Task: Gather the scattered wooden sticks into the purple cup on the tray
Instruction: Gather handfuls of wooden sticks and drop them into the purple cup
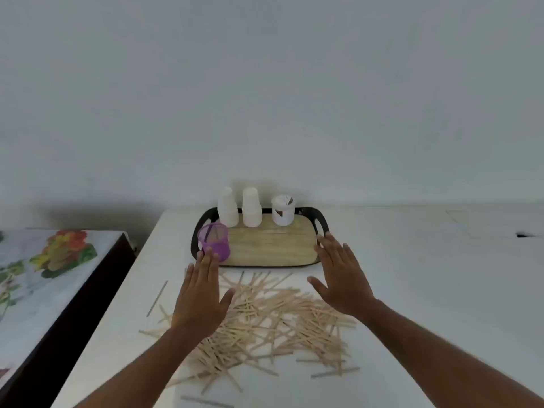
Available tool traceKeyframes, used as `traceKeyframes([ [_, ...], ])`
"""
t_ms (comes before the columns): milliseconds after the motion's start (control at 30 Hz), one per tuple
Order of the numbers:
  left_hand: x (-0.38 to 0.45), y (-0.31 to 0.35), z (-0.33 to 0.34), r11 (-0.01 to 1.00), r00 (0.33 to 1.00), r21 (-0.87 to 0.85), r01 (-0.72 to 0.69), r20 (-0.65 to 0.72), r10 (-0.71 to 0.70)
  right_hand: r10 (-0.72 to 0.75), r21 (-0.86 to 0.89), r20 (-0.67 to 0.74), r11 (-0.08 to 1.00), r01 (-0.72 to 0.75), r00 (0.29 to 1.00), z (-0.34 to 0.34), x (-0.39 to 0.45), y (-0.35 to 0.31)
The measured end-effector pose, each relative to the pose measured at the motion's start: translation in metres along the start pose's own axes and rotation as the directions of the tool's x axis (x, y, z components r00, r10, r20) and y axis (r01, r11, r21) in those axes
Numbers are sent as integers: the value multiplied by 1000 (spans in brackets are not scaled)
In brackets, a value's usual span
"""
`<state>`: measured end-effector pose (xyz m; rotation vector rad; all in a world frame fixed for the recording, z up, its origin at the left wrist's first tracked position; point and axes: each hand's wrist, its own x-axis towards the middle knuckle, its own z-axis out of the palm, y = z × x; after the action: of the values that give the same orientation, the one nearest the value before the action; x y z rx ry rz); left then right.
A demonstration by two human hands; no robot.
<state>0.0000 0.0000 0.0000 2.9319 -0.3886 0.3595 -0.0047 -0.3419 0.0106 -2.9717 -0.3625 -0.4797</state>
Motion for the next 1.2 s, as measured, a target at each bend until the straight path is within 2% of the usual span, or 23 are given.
traceKeyframes([
  [133,-33,-21,27,992,982,-2,125,140,-124,114,41,158,992,-122,981,31,-39,13],
  [267,-56,-40,43,979,958,-2,203,207,-198,255,57,271,958,-280,928,49,-58,29],
  [400,-71,-51,56,953,927,-47,301,251,-280,324,71,367,925,-374,872,65,-69,30],
  [467,-74,-51,61,947,921,-56,316,259,-292,305,74,384,931,-358,871,74,-75,26],
  [733,-87,-40,80,952,934,-112,286,254,-251,142,217,252,956,-199,957,78,-85,5],
  [833,-94,-40,90,948,935,-138,287,254,-247,153,250,230,945,-210,961,75,-86,4],
  [1000,-102,-36,95,944,947,-159,290,191,-259,83,143,411,978,-154,908,70,-88,-3],
  [1200,-103,-35,95,938,951,-185,293,155,-266,108,195,310,965,-175,945,78,-80,0],
])
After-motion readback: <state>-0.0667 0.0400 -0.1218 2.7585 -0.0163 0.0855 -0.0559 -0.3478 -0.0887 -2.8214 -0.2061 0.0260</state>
